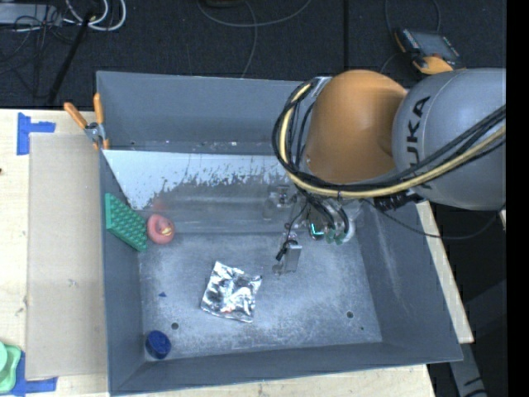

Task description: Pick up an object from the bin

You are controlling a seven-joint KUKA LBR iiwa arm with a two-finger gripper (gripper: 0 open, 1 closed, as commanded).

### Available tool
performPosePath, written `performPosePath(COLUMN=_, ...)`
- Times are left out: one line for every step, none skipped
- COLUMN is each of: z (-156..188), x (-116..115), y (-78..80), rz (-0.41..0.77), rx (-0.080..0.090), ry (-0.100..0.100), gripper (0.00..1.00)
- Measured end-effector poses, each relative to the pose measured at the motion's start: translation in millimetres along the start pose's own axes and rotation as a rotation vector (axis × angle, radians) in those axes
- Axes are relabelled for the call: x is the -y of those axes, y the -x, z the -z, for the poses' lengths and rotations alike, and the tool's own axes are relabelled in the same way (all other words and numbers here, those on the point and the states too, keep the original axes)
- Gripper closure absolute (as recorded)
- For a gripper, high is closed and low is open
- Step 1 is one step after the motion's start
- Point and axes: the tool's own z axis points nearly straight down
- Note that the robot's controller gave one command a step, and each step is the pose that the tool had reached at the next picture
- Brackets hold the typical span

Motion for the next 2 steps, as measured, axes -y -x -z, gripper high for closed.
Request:
performPosePath(z=-133.6, x=-51.1, y=-17.0, rz=0.253, rx=0.000, ry=0.000, gripper=0.00)
performPosePath(z=-128.9, x=-50.9, y=-14.8, rz=0.247, rx=0.006, ry=0.002, gripper=1.00)
